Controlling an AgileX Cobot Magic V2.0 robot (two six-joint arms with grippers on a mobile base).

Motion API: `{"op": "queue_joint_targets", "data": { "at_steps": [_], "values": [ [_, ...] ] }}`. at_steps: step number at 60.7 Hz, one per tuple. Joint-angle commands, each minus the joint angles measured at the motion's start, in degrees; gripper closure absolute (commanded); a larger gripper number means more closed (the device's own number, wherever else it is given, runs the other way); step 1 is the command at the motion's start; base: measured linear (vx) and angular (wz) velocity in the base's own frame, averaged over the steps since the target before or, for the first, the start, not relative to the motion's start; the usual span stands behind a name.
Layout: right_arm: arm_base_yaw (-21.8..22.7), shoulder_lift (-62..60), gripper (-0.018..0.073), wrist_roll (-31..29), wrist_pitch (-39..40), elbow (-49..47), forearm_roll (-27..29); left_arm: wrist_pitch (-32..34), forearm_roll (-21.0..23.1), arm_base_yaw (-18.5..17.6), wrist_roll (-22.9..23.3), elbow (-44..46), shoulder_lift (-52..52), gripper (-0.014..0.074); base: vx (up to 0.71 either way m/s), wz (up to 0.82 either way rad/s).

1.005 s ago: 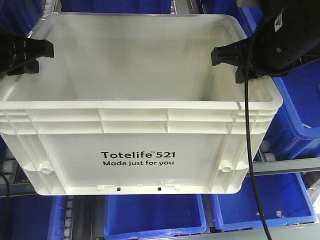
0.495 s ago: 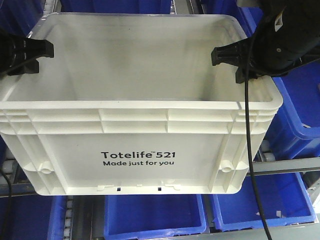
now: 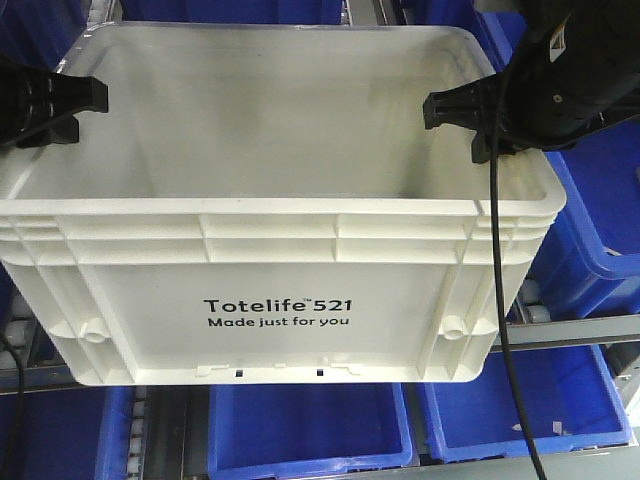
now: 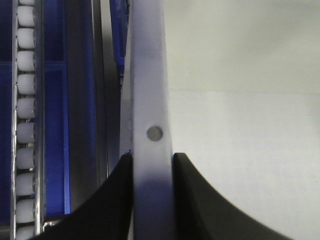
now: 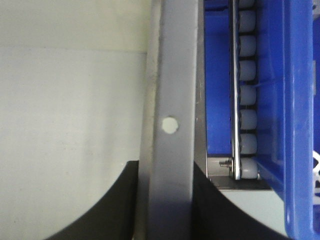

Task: Move bin from left to right shelf
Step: 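Lower the white tote onto the roller lane and open both grippers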

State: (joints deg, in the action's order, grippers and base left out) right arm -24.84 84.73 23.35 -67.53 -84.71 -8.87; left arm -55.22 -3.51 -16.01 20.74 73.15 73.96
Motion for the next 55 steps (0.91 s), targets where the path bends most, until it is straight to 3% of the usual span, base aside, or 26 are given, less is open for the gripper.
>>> {"op": "queue_joint_targets", "data": {
  "at_steps": [1, 19, 29, 48, 55],
  "values": [
    [0.5, -2.7, 0.0528, -0.4, 8.0, -2.1, -8.5, 9.7, -1.9, -0.2, -0.4, 2.3, -1.8, 0.0542, 0.00, 0.00],
    [0.5, -1.6, 0.0528, -0.4, 22.1, 1.8, -14.0, 16.6, -2.6, -0.2, -3.1, 2.2, 2.5, 0.0542, 0.00, 0.00],
    [0.5, 1.2, 0.0528, -0.4, 29.9, 4.5, -14.8, 18.4, -7.0, -0.2, -4.8, 2.2, 5.8, 0.0542, 0.00, 0.00],
    [0.5, 7.6, 0.0519, -0.4, 31.1, 4.7, -16.7, 19.1, -10.1, -0.2, -4.9, 2.2, 10.8, 0.0542, 0.00, 0.00],
    [0.5, 8.6, 0.0461, -0.3, 31.1, 4.7, -16.5, 18.8, -10.0, -0.2, -5.0, 2.2, 11.2, 0.0526, 0.00, 0.00]
  ]
}}
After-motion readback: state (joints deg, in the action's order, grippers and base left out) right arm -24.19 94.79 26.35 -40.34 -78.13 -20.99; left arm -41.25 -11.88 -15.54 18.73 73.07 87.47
